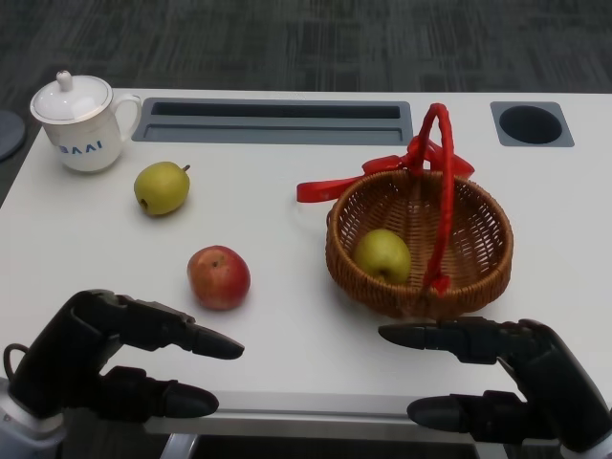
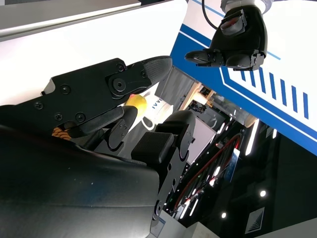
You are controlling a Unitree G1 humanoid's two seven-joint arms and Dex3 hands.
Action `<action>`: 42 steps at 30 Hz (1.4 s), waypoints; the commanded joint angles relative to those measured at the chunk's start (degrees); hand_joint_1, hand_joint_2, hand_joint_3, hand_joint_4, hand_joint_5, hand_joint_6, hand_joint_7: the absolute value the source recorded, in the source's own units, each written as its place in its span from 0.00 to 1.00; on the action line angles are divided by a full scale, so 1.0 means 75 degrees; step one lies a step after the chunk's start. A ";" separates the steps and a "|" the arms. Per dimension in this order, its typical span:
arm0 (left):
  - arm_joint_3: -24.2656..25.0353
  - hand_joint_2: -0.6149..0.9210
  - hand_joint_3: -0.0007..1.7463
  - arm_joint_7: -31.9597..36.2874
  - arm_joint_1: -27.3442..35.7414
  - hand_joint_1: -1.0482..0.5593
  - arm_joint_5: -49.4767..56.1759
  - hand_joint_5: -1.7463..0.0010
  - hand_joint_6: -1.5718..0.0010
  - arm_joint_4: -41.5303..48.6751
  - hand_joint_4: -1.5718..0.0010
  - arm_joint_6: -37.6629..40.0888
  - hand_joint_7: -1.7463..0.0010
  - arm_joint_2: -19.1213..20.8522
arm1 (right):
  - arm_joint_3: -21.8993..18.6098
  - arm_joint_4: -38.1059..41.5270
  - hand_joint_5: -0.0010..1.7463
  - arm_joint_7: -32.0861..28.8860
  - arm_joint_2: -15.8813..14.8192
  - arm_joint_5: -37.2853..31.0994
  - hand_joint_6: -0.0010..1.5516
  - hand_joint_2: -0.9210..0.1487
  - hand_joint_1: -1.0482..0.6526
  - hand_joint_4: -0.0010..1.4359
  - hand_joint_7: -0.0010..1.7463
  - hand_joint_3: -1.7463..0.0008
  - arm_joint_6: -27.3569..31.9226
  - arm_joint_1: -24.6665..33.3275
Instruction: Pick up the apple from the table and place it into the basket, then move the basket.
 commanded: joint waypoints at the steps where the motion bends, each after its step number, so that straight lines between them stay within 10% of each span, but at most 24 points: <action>1: 0.0018 0.87 0.00 0.0097 0.0004 0.39 -0.0019 1.00 0.31 -0.0005 0.25 -0.0029 1.00 0.0061 | 0.0014 -0.0108 0.00 0.0041 -0.0136 0.0124 0.52 0.09 0.33 0.59 0.00 1.00 -0.0028 0.0032; 27: 0.0063 0.87 0.00 0.0217 -0.0172 0.37 0.0024 1.00 0.36 -0.0068 0.31 -0.0190 1.00 0.0008 | -0.0078 -0.0185 0.00 0.0020 -0.0206 0.0095 0.52 0.08 0.33 0.60 0.00 1.00 -0.0091 0.0039; 42: 0.0619 0.86 0.00 0.3830 -0.1632 0.17 0.4619 1.00 0.71 0.1363 0.70 -0.1792 1.00 0.0398 | -0.0042 -0.0267 0.00 -0.0007 -0.0245 0.0056 0.53 0.08 0.32 0.61 0.00 1.00 -0.0083 0.0064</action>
